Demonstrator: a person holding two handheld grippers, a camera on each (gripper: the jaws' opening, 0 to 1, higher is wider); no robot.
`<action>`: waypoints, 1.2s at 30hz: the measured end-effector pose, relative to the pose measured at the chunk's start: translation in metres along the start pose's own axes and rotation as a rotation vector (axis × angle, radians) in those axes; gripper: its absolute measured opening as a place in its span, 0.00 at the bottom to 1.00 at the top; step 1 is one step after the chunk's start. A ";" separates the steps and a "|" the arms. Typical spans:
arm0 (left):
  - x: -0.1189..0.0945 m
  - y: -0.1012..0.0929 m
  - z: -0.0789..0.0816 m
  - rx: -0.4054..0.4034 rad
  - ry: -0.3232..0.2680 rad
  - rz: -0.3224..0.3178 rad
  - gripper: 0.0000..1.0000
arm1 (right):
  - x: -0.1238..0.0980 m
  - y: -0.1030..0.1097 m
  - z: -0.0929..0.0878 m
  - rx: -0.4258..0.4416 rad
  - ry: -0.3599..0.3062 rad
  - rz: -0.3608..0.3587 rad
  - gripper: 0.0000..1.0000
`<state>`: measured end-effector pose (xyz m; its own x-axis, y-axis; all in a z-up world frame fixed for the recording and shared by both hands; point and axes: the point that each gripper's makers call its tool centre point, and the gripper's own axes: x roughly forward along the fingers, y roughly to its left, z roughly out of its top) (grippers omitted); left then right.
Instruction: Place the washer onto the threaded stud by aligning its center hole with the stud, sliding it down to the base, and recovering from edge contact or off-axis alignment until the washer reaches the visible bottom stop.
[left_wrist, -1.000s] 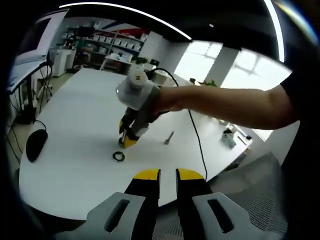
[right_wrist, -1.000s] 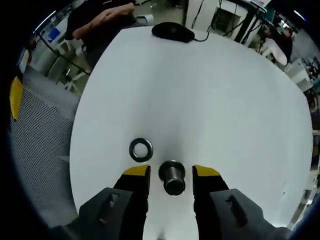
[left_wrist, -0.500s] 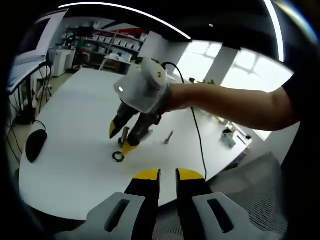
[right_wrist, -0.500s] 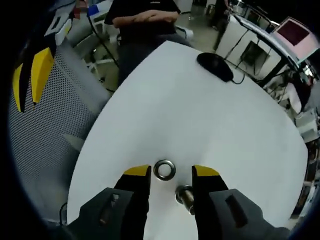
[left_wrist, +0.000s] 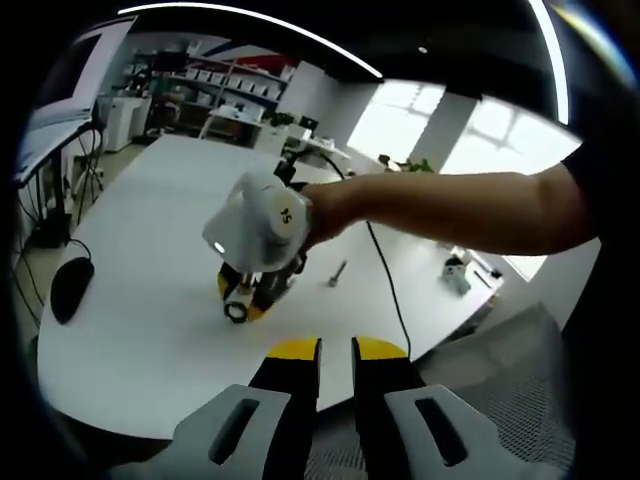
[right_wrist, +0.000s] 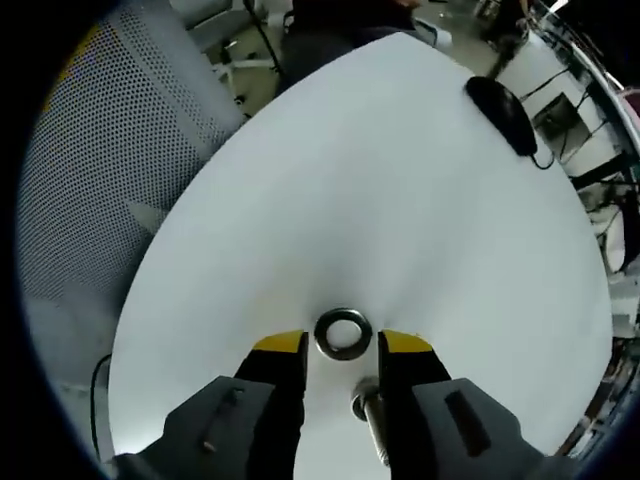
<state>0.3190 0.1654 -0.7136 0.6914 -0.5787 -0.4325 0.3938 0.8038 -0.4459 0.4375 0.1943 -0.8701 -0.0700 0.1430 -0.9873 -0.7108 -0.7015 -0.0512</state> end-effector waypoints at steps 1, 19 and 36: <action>0.000 0.000 0.000 0.000 0.001 0.000 0.10 | 0.000 -0.001 0.000 0.008 0.003 0.005 0.26; 0.000 0.000 0.000 0.000 0.001 0.002 0.10 | -0.001 -0.003 -0.001 0.188 -0.048 0.024 0.23; 0.000 -0.001 0.000 0.005 0.002 -0.002 0.10 | -0.045 0.012 0.002 0.197 -0.064 0.066 0.23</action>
<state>0.3189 0.1649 -0.7134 0.6895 -0.5808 -0.4327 0.3984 0.8031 -0.4431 0.4306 0.1803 -0.8259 -0.1606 0.1497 -0.9756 -0.8257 -0.5619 0.0497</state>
